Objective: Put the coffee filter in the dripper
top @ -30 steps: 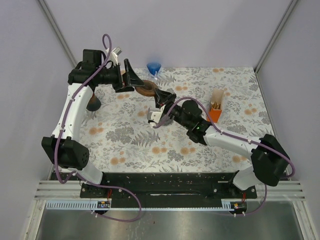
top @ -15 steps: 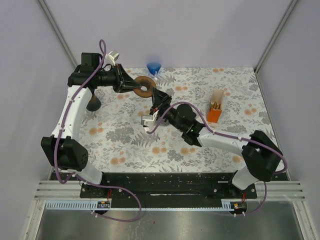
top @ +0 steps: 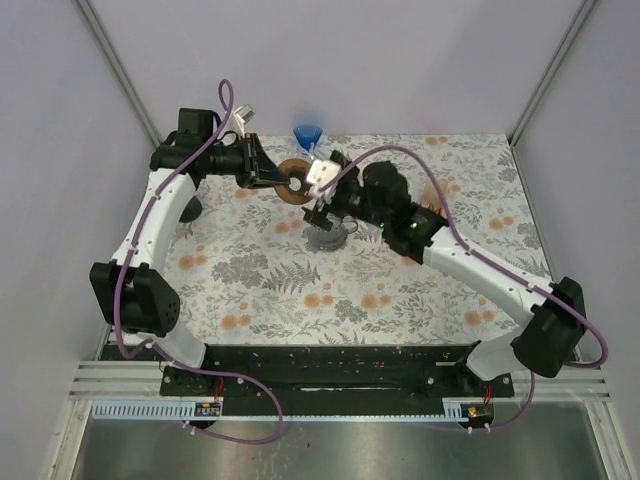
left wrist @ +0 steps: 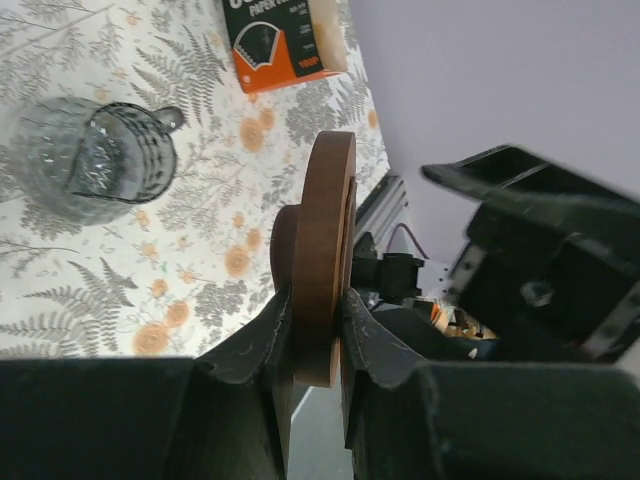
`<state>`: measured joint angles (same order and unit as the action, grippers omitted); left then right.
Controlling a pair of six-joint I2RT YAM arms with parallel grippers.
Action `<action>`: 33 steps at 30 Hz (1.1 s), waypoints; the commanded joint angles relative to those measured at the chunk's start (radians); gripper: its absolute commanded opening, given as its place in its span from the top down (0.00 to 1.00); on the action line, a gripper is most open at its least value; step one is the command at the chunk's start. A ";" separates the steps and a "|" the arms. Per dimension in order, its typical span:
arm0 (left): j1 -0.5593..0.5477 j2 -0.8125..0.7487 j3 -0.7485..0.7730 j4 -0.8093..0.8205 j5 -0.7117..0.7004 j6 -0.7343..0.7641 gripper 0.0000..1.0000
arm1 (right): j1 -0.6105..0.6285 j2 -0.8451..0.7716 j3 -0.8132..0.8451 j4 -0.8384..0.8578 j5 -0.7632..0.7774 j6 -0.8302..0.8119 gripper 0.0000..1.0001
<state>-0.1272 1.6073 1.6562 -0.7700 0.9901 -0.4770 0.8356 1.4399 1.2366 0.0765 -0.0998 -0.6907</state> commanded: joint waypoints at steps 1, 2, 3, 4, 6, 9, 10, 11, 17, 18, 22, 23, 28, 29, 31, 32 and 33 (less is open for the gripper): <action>-0.009 0.048 -0.001 0.047 -0.037 0.106 1.00 | -0.205 -0.021 0.158 -0.290 -0.402 0.538 0.01; -0.017 0.051 -0.003 0.048 -0.039 0.126 1.00 | -0.267 -0.001 0.172 -0.290 -0.493 0.634 0.01; -0.028 0.051 -0.006 0.048 -0.034 0.144 1.00 | -0.323 0.020 0.187 -0.282 -0.552 0.724 0.01; -0.037 0.052 -0.007 0.048 -0.028 0.162 1.00 | -0.366 0.040 0.201 -0.276 -0.608 0.812 0.01; -0.058 0.062 -0.009 0.048 -0.007 0.185 1.00 | -0.438 0.103 0.234 -0.285 -0.659 0.952 0.01; -0.080 0.077 -0.007 0.048 0.025 0.198 1.00 | -0.464 0.181 0.264 -0.288 -0.721 1.051 0.01; -0.084 0.078 -0.007 0.048 0.021 0.198 1.00 | -0.463 0.198 0.262 -0.278 -0.727 1.062 0.01; -0.088 0.080 -0.009 0.046 0.016 0.196 1.00 | -0.461 0.204 0.250 -0.250 -0.729 1.086 0.01; -0.100 0.100 -0.010 0.046 -0.005 0.181 1.00 | -0.394 0.149 0.204 -0.267 -0.479 1.005 0.07; -0.103 0.101 -0.010 0.046 -0.008 0.181 1.00 | -0.377 0.143 0.210 -0.277 -0.441 0.990 0.09; -0.117 0.114 -0.009 0.046 -0.016 0.176 1.00 | -0.334 0.148 0.231 -0.322 -0.336 0.950 0.19; -0.118 0.115 -0.006 0.046 -0.016 0.176 1.00 | -0.322 0.157 0.244 -0.345 -0.313 0.938 0.20; -0.120 0.118 -0.001 0.046 -0.008 0.173 1.00 | -0.274 0.214 0.313 -0.440 -0.221 0.890 0.23; -0.123 0.118 -0.001 0.044 -0.007 0.173 1.00 | -0.271 0.221 0.323 -0.448 -0.215 0.884 0.26; -0.123 0.118 -0.001 0.046 -0.004 0.172 1.00 | -0.263 0.238 0.348 -0.461 -0.212 0.875 0.33; -0.124 0.118 -0.001 0.046 -0.002 0.172 1.00 | -0.260 0.247 0.357 -0.469 -0.213 0.866 0.35; -0.124 0.117 -0.004 0.047 -0.004 0.173 1.00 | -0.259 0.254 0.371 -0.483 -0.212 0.861 0.37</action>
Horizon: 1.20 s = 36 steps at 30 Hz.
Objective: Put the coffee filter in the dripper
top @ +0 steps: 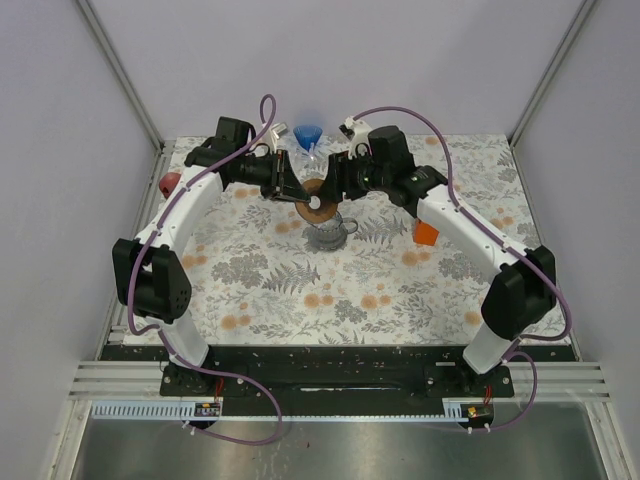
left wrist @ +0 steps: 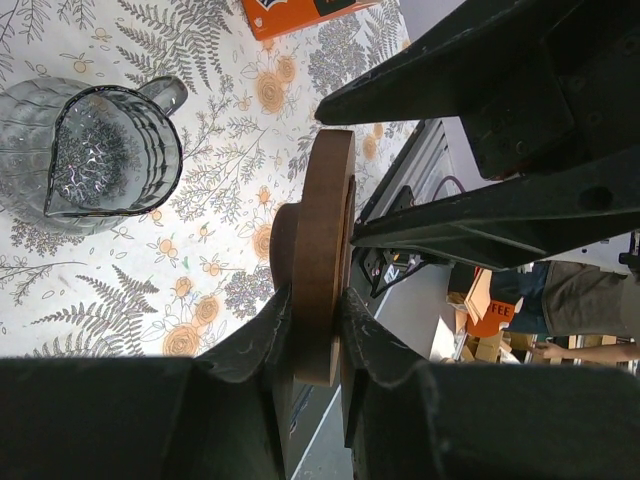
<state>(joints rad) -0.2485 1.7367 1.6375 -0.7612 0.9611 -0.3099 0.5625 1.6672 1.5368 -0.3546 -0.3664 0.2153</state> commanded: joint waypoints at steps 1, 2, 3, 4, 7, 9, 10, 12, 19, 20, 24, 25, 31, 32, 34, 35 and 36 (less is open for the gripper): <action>-0.003 -0.011 0.013 0.039 0.025 0.008 1.00 | 0.016 0.032 0.078 -0.064 0.055 -0.051 0.38; -0.003 -0.014 0.012 0.039 0.025 0.009 1.00 | 0.017 0.037 0.085 -0.070 0.057 -0.057 0.39; -0.003 -0.014 0.010 0.039 0.028 0.009 1.00 | 0.017 0.042 0.088 -0.075 0.055 -0.059 0.39; -0.003 -0.011 0.010 0.039 0.031 0.009 1.00 | 0.019 0.042 0.091 -0.081 0.053 -0.063 0.39; -0.003 -0.005 0.016 0.039 0.036 0.006 1.00 | 0.020 0.051 0.103 -0.104 0.055 -0.079 0.40; -0.002 -0.005 0.018 0.039 0.033 0.005 1.00 | 0.023 0.049 0.105 -0.115 0.067 -0.091 0.51; -0.003 -0.005 0.018 0.037 0.030 0.005 1.00 | 0.025 0.048 0.105 -0.119 0.076 -0.093 0.57; -0.003 -0.003 0.016 0.036 0.028 0.005 1.00 | 0.028 0.048 0.109 -0.127 0.086 -0.100 0.74; -0.003 0.021 0.067 -0.045 -0.158 0.072 0.49 | 0.028 0.078 0.163 -0.208 0.168 -0.139 1.00; -0.003 0.026 0.083 -0.065 -0.201 0.093 0.36 | 0.028 0.095 0.183 -0.234 0.187 -0.149 1.00; 0.005 0.041 0.146 -0.112 -0.410 0.158 0.18 | 0.020 0.204 0.317 -0.381 0.208 -0.188 1.00; 0.009 0.041 0.154 -0.115 -0.442 0.169 0.15 | 0.019 0.238 0.354 -0.414 0.205 -0.195 1.00; 0.047 0.034 0.150 -0.115 -0.538 0.183 0.12 | 0.011 0.388 0.483 -0.550 0.238 -0.209 1.00; 0.058 0.034 0.145 -0.115 -0.533 0.180 0.12 | 0.008 0.403 0.499 -0.566 0.242 -0.240 1.00; 0.075 0.034 0.133 -0.115 -0.518 0.178 0.12 | 0.005 0.434 0.525 -0.593 0.238 -0.244 1.00; 0.081 0.035 0.127 -0.115 -0.513 0.177 0.12 | 0.005 0.454 0.534 -0.603 0.233 -0.248 1.00; 0.084 0.035 0.125 -0.115 -0.507 0.176 0.12 | 0.005 0.466 0.542 -0.606 0.227 -0.251 1.00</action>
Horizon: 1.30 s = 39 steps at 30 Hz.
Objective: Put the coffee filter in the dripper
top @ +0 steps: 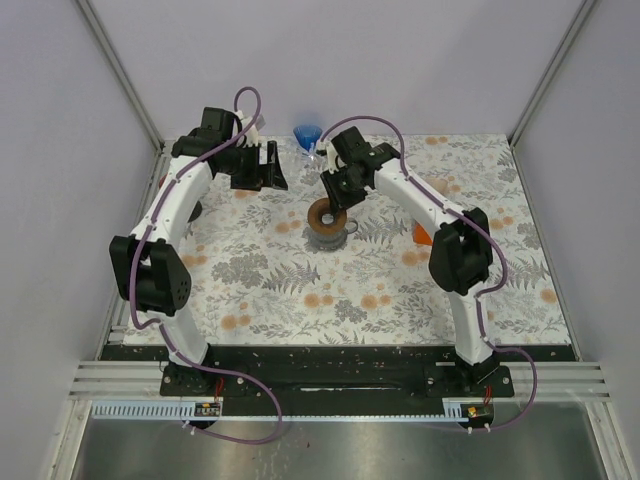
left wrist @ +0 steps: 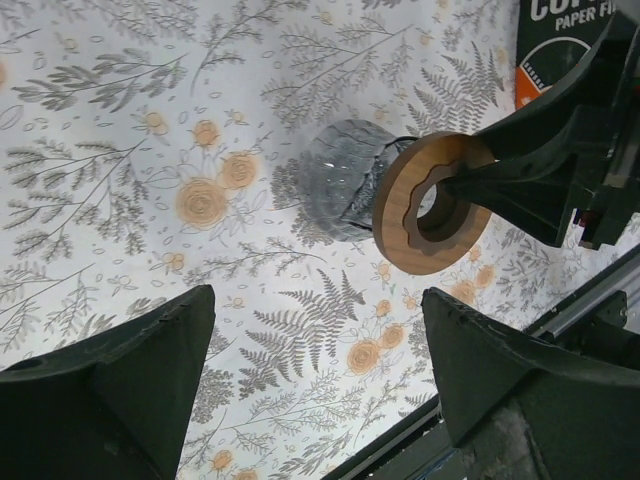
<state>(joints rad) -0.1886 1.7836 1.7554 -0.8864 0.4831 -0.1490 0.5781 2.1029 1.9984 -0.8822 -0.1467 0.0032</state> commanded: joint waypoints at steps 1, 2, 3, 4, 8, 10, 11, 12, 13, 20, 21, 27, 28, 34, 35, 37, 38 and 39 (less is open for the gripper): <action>0.026 -0.007 0.006 0.010 -0.028 0.014 0.12 | -0.011 0.042 0.089 -0.083 0.003 -0.039 1.00; 0.026 -0.006 0.006 0.009 -0.020 0.014 0.12 | -0.011 0.054 0.095 -0.084 0.002 -0.039 1.00; 0.026 -0.004 0.006 0.009 -0.014 0.014 0.12 | -0.011 0.063 0.103 -0.090 0.006 -0.040 1.00; 0.028 -0.001 0.007 0.010 -0.008 0.012 0.12 | -0.011 0.069 0.109 -0.089 0.010 -0.042 1.00; 0.026 0.000 0.007 0.015 0.005 0.012 0.12 | -0.012 0.095 0.134 -0.093 0.035 -0.054 0.87; 0.028 0.003 0.007 0.015 0.006 0.014 0.12 | -0.011 0.108 0.152 -0.096 0.029 -0.057 0.81; 0.028 0.003 0.007 0.014 0.009 0.014 0.12 | -0.011 0.115 0.161 -0.101 0.024 -0.060 0.78; 0.028 0.005 0.006 0.014 0.014 0.015 0.12 | -0.011 0.124 0.175 -0.109 0.024 -0.060 0.75; 0.028 0.007 0.006 0.014 0.014 0.016 0.12 | -0.011 0.132 0.184 -0.118 0.024 -0.062 0.71; 0.029 0.005 0.006 0.014 0.015 0.026 0.12 | -0.011 0.126 0.221 -0.149 -0.013 -0.083 0.34; 0.031 0.010 0.009 0.015 0.014 0.026 0.12 | -0.011 0.124 0.235 -0.152 -0.014 -0.088 0.30; 0.041 0.011 0.016 0.015 0.015 0.031 0.12 | -0.024 0.118 0.387 -0.173 -0.083 -0.108 0.22; 0.044 0.011 0.018 0.015 0.015 0.032 0.12 | -0.032 0.126 0.420 -0.172 -0.111 -0.098 0.22; 0.054 0.025 0.024 0.049 -0.006 0.080 0.14 | -0.093 0.177 0.562 -0.054 -0.160 0.030 0.20; 0.052 0.034 0.033 0.069 -0.017 0.100 0.17 | -0.102 0.178 0.562 -0.035 -0.162 0.047 0.20; 0.048 0.068 0.061 0.116 -0.073 0.114 0.26 | -0.116 0.178 0.545 0.001 -0.152 0.076 0.20; 0.044 0.089 0.078 0.136 -0.104 0.120 0.33 | -0.119 0.177 0.530 0.020 -0.149 0.090 0.20; 0.040 0.118 0.105 0.153 -0.130 0.127 0.36 | -0.124 0.172 0.516 0.035 -0.149 0.098 0.20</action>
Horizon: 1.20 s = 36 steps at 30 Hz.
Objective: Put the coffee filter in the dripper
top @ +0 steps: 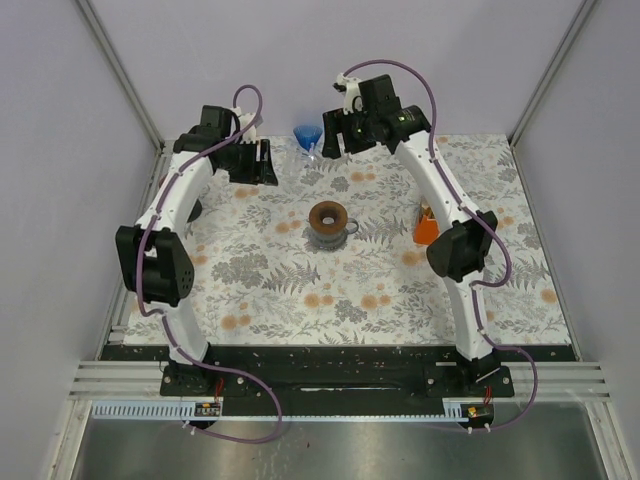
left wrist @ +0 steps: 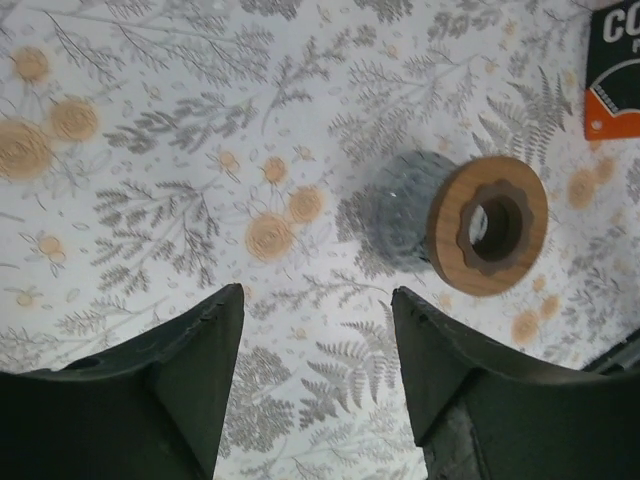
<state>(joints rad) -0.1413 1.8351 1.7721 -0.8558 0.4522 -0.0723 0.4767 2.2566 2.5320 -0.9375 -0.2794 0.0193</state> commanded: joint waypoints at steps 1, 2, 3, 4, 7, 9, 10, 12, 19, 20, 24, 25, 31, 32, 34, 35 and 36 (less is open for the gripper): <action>-0.009 0.102 0.122 0.136 -0.116 0.057 0.37 | -0.026 0.015 -0.032 0.103 -0.015 0.085 0.20; -0.009 0.139 0.168 0.139 -0.119 0.057 0.38 | -0.027 0.012 -0.044 0.112 -0.017 0.085 0.20; -0.007 0.185 0.223 0.138 -0.112 0.055 0.38 | -0.029 0.008 -0.056 0.120 -0.015 0.082 0.20; -0.007 0.228 0.272 0.139 -0.101 0.049 0.37 | -0.030 0.003 -0.068 0.127 -0.014 0.080 0.20; -0.009 0.367 0.430 0.147 -0.073 0.017 0.29 | -0.036 -0.005 -0.096 0.150 -0.001 0.071 0.19; -0.009 0.450 0.509 0.165 -0.076 -0.013 0.28 | -0.044 0.000 -0.102 0.170 0.002 0.074 0.19; -0.009 0.484 0.538 0.181 -0.072 -0.027 0.28 | -0.047 0.004 -0.102 0.181 -0.001 0.077 0.19; -0.007 0.527 0.549 0.239 -0.050 -0.064 0.27 | -0.053 0.015 -0.102 0.203 -0.006 0.085 0.19; -0.009 0.651 0.618 0.385 -0.070 -0.118 0.31 | -0.061 0.066 -0.099 0.261 -0.046 0.096 0.19; -0.007 0.665 0.628 0.386 -0.060 -0.118 0.35 | -0.061 0.075 -0.099 0.266 -0.047 0.096 0.19; -0.009 0.684 0.593 0.414 -0.015 -0.126 0.56 | -0.064 0.098 -0.099 0.276 -0.049 0.097 0.19; -0.009 0.685 0.581 0.423 -0.006 -0.126 0.60 | -0.069 0.104 -0.098 0.279 -0.052 0.099 0.20; -0.009 0.673 0.534 0.443 0.062 -0.126 0.96 | -0.079 0.142 -0.068 0.316 -0.081 0.142 0.20; -0.004 0.661 0.515 0.443 0.063 -0.118 1.00 | -0.081 0.150 -0.068 0.334 -0.087 0.160 0.20; 0.003 0.615 0.465 0.440 0.075 -0.097 1.00 | -0.081 0.162 -0.068 0.383 -0.087 0.211 0.20; 0.012 0.578 0.429 0.437 0.083 -0.087 1.00 | -0.081 0.173 -0.070 0.411 -0.086 0.231 0.20; 0.023 0.540 0.384 0.436 0.092 -0.077 1.00 | -0.082 0.181 -0.070 0.443 -0.080 0.258 0.20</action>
<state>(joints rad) -0.1513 2.5107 2.2639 -0.4221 0.5068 -0.1905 0.4038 2.4165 2.4252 -0.6434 -0.3412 0.1749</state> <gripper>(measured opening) 0.058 0.805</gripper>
